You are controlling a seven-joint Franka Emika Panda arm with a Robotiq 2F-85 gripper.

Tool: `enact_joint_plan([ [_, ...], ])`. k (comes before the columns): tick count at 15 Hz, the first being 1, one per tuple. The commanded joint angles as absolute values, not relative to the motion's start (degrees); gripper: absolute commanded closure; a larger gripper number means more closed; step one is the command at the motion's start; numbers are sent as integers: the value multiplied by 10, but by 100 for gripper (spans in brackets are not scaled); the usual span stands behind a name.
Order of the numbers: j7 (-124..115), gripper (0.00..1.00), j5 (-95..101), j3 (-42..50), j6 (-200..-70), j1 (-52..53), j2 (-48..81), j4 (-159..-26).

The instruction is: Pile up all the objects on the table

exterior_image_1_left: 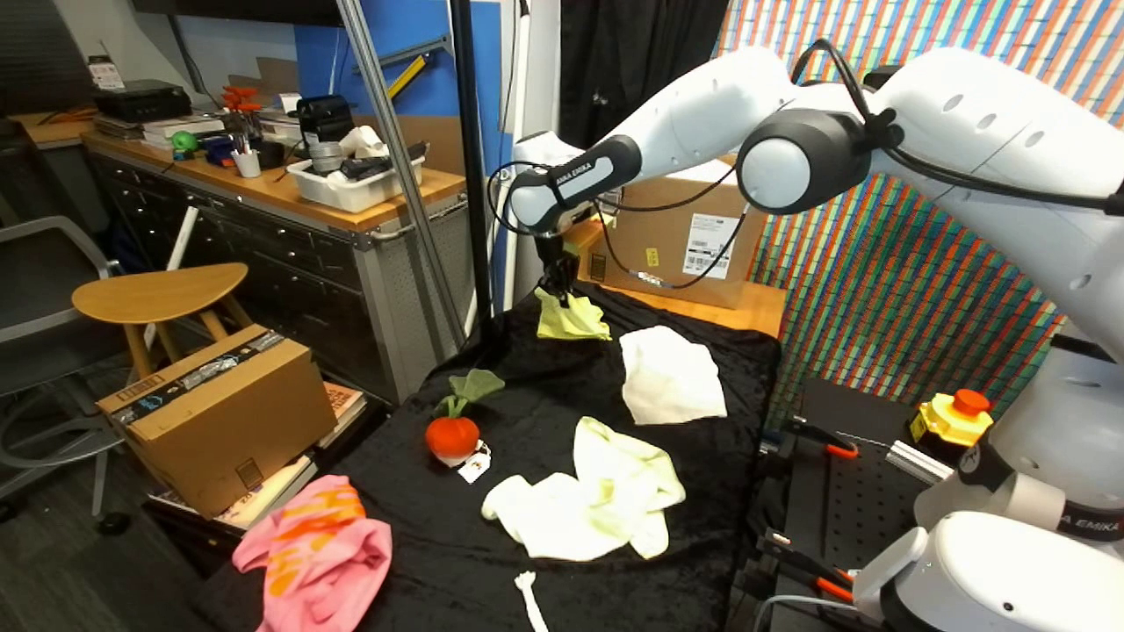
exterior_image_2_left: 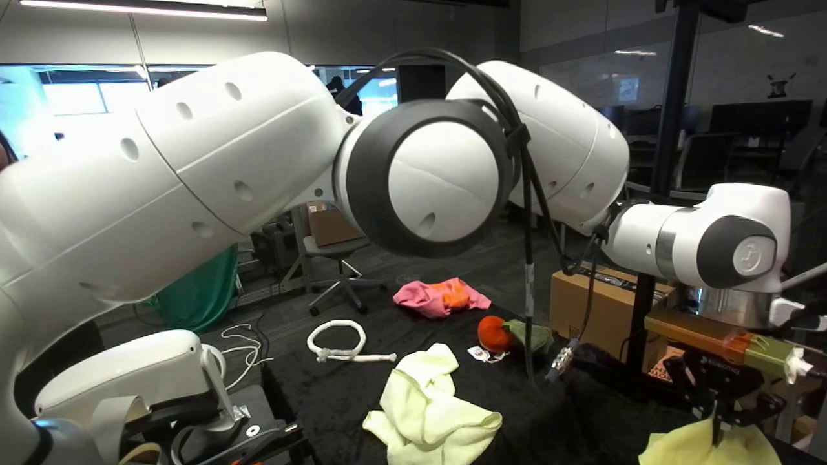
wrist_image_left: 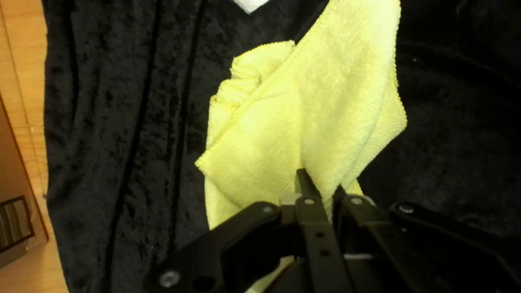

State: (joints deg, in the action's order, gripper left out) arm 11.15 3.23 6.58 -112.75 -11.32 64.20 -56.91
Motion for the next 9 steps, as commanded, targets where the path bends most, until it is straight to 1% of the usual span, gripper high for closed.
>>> enact_joint_plan([
  [1, 144, 97, 46, 68, -1174, -109, 541, -706],
  [9, 167, 98, 66, 69, -1247, -130, 375, -899],
])
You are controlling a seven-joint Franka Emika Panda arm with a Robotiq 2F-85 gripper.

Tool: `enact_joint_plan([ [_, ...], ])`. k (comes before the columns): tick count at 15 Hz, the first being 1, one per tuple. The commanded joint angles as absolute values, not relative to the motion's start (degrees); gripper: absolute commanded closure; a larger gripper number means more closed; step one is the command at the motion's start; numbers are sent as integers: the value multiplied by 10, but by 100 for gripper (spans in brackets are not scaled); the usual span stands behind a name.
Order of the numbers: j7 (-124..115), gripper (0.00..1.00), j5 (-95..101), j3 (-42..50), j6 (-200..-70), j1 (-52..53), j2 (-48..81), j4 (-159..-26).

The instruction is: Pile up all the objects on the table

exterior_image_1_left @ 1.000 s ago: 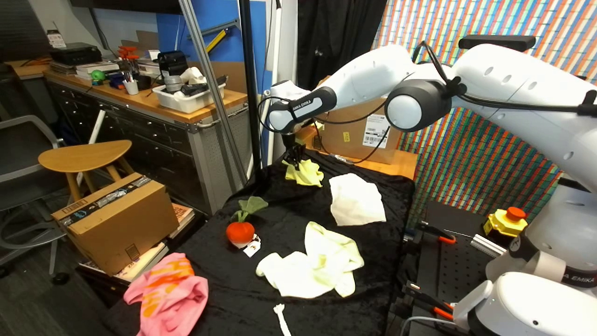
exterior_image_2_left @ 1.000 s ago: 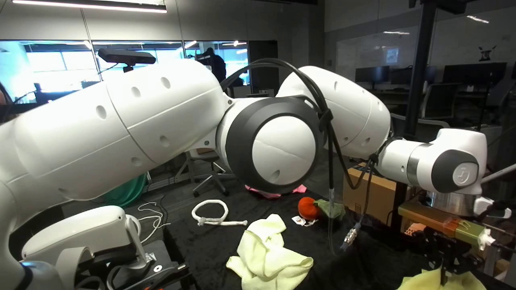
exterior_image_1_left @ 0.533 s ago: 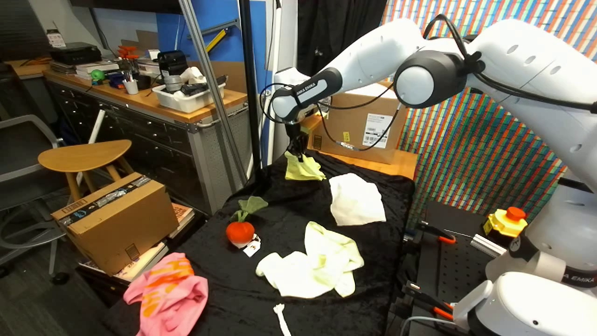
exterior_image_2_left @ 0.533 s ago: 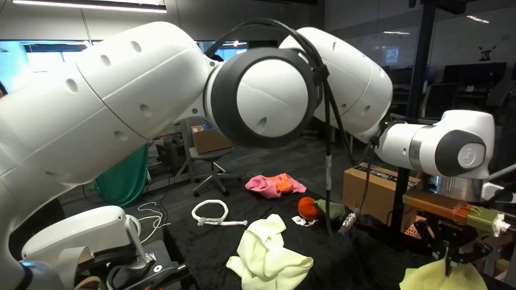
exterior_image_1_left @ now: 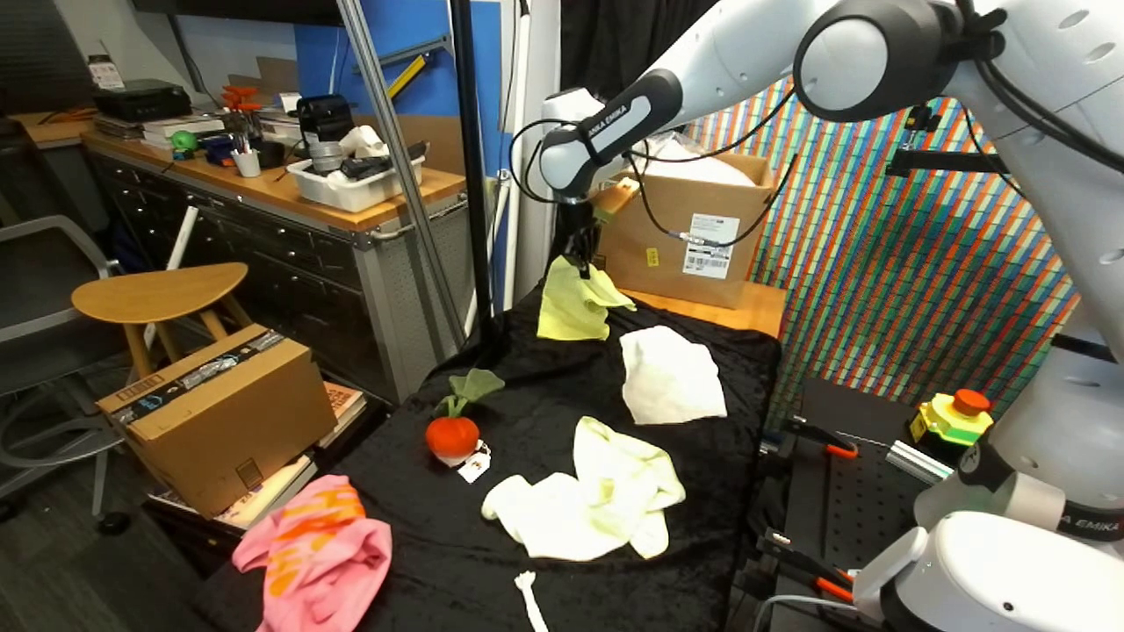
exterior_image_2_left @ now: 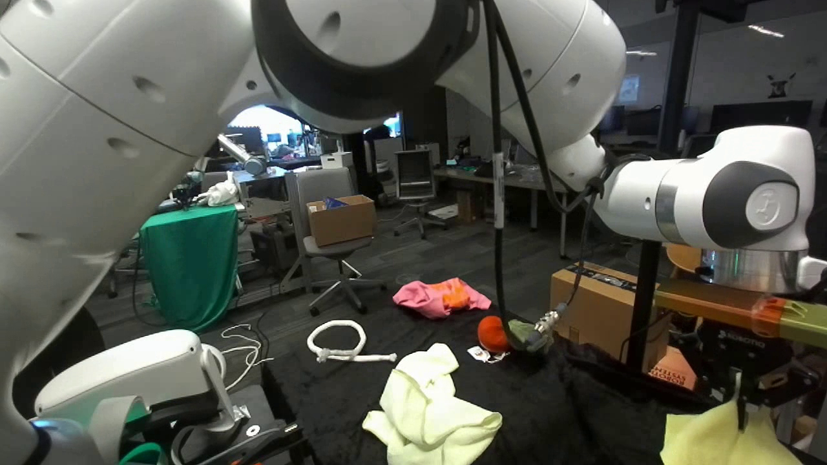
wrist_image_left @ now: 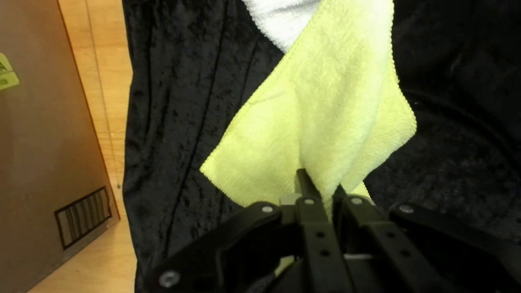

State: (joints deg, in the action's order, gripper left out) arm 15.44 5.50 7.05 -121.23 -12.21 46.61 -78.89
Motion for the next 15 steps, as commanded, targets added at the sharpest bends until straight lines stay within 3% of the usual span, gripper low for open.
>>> enact_joint_plan([
  [1, 170, 98, 66, 68, -1249, -134, 353, -924],
  [15, 304, 98, 32, 91, -1262, -168, 24, -1240],
])
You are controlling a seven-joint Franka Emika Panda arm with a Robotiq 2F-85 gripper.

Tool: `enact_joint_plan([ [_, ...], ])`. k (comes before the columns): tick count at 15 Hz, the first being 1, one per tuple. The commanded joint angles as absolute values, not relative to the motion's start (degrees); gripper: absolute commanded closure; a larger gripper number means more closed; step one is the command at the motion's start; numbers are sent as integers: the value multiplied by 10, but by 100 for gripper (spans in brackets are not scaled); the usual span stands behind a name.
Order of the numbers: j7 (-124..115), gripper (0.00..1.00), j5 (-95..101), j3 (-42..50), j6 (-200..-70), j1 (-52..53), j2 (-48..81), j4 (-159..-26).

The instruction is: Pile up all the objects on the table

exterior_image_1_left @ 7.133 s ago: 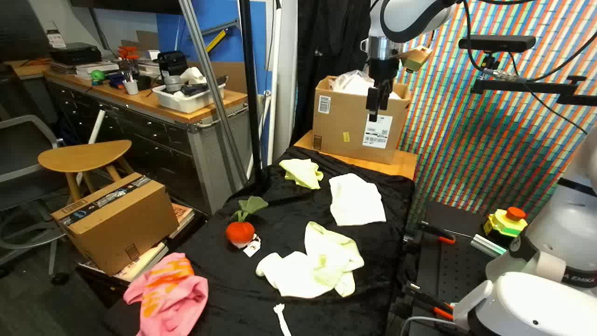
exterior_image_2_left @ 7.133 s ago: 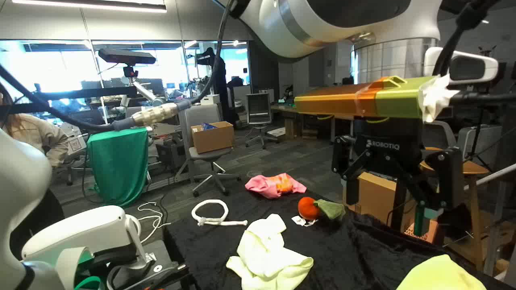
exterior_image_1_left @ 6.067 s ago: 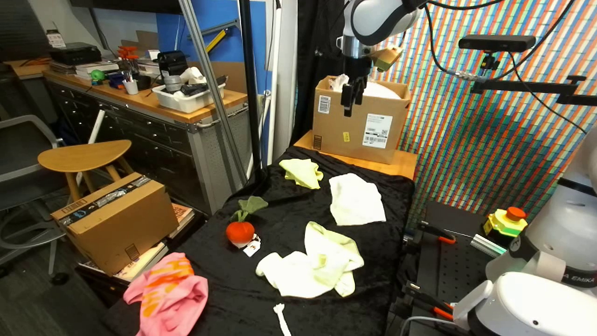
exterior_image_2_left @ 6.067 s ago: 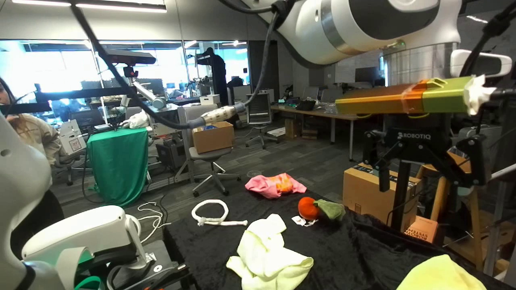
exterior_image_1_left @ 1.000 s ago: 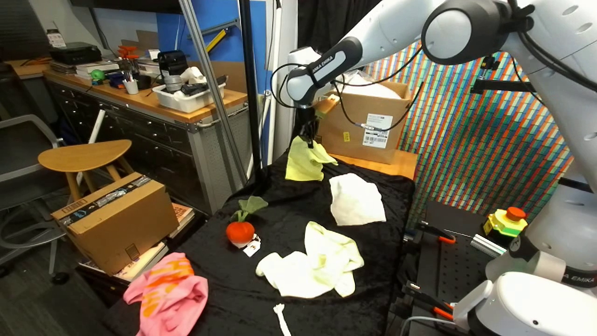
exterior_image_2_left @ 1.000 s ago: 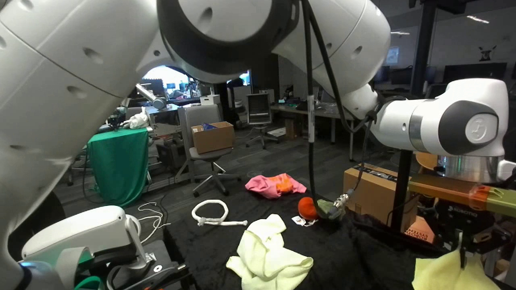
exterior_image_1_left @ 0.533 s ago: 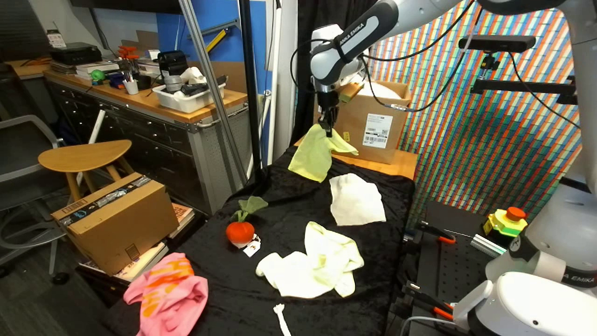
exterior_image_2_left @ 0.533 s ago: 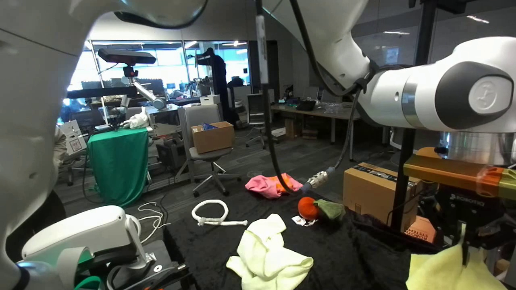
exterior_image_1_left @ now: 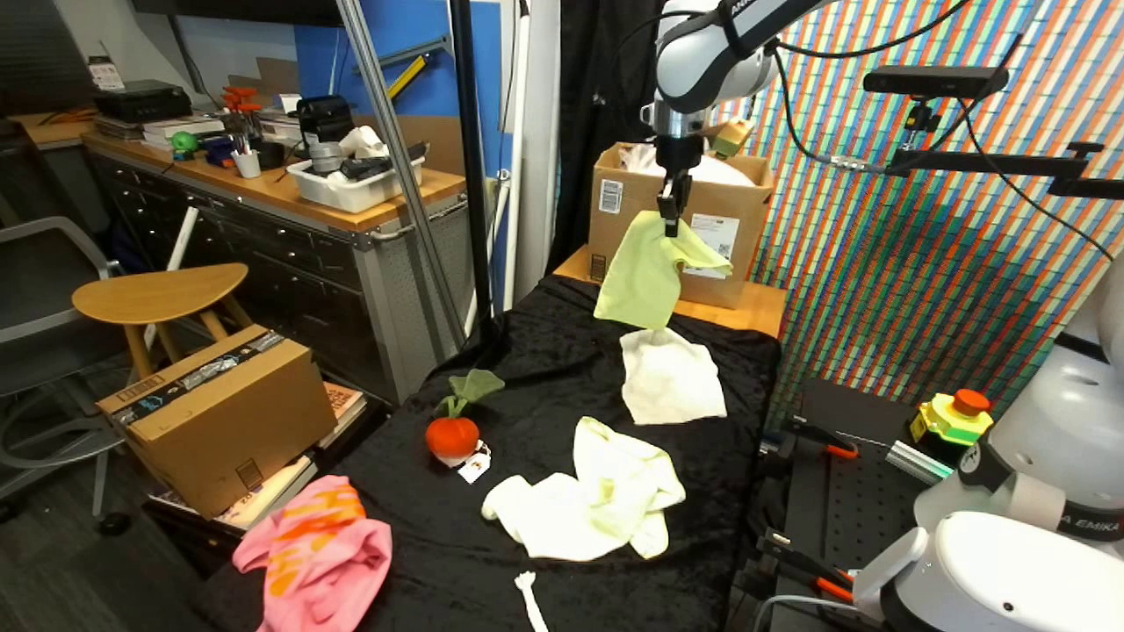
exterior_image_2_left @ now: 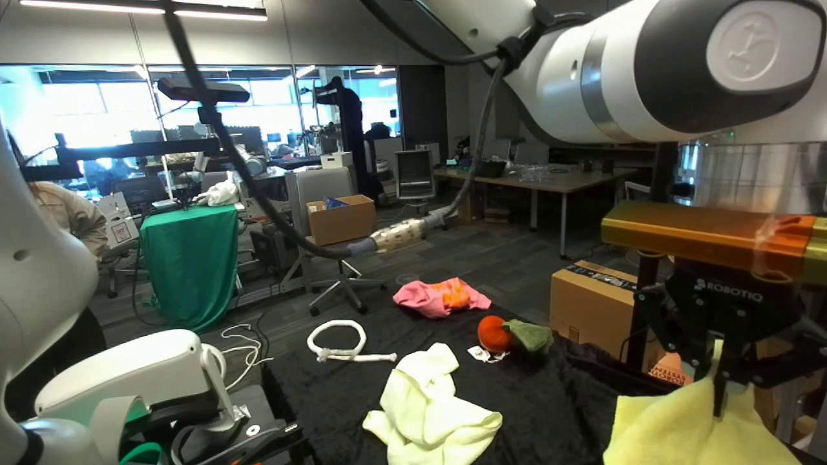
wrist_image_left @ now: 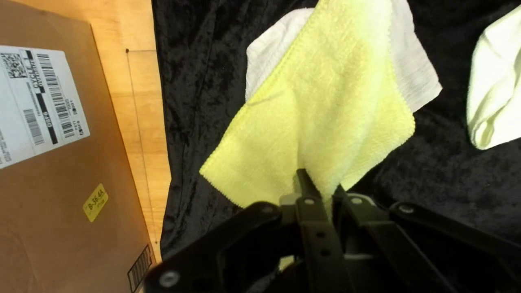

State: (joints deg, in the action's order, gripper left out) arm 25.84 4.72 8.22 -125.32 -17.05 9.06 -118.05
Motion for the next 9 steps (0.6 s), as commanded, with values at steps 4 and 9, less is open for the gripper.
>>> enact_joint_plan([
  [4, 354, 98, 38, 97, -1259, -154, -5, -1269],
  [9, 361, 98, 60, 94, -1263, -134, 14, -1286],
])
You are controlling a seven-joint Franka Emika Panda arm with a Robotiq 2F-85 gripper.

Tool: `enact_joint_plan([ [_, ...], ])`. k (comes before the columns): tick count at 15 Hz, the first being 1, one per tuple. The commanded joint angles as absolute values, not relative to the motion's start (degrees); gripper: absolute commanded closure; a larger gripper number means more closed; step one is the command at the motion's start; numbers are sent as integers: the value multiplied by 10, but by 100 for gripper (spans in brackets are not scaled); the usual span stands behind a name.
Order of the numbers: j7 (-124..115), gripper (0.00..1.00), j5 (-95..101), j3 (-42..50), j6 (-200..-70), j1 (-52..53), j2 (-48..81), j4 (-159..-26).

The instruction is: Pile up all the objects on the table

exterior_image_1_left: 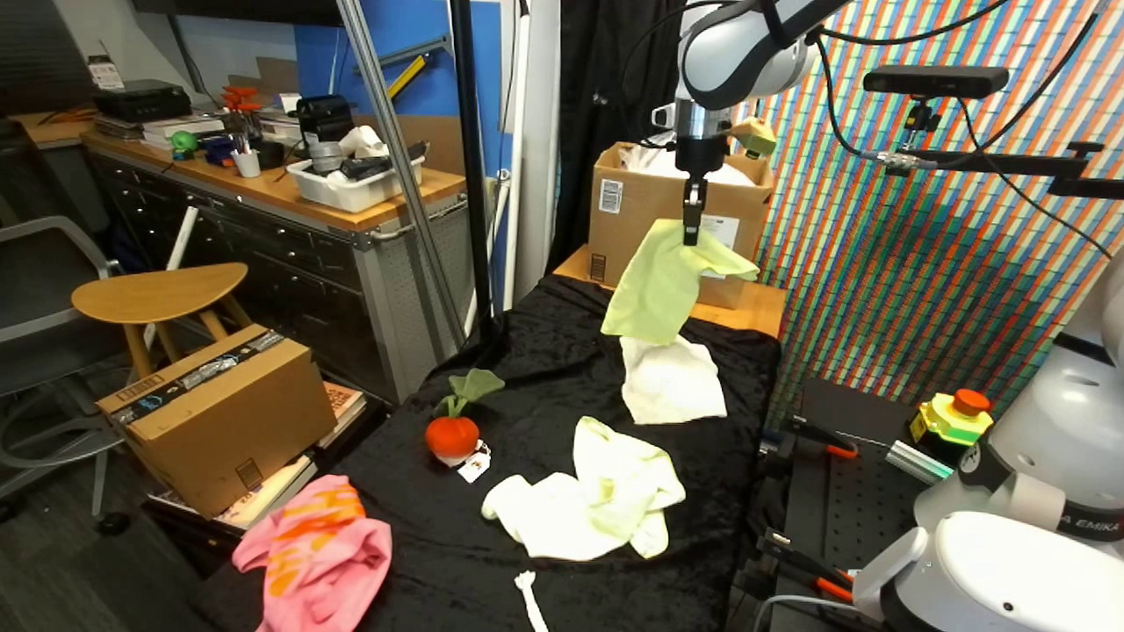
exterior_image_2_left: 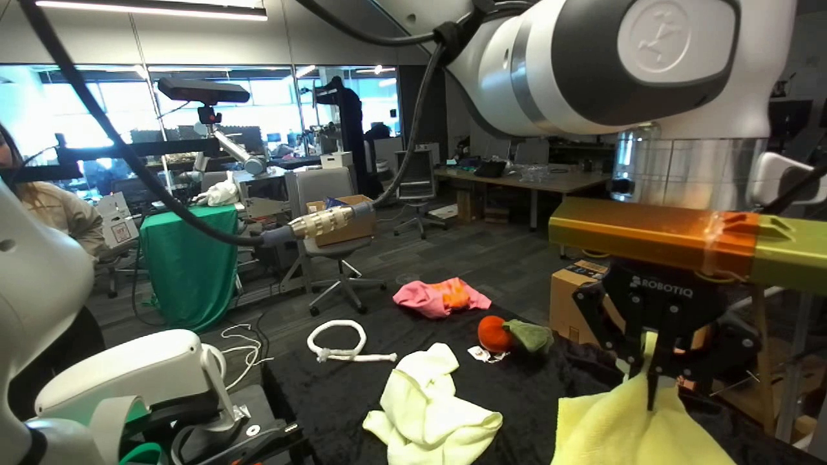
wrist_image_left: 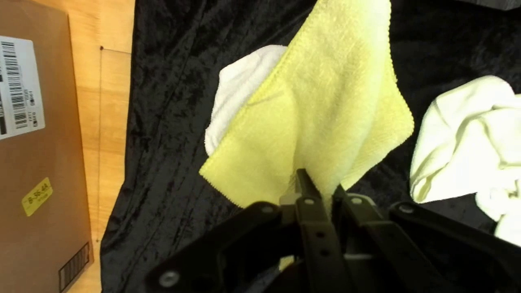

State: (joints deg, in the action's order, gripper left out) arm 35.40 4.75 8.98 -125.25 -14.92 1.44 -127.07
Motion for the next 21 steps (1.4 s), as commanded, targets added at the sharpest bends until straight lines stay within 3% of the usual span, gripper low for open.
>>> enact_joint_plan([
  [1, 354, 98, 65, 94, -1266, -130, 23, -1286],
  [8, 300, 96, 102, 95, -1247, -126, 84, -1272],
  [9, 295, 67, 106, 94, -1251, -126, 89, -1274],
  [10, 294, 67, 109, 93, -1252, -126, 95, -1274],
  [19, 267, 1, 128, 85, -1265, -118, 107, -1274],
  [21, 264, 0, 133, 78, -1275, -109, 104, -1275],
])
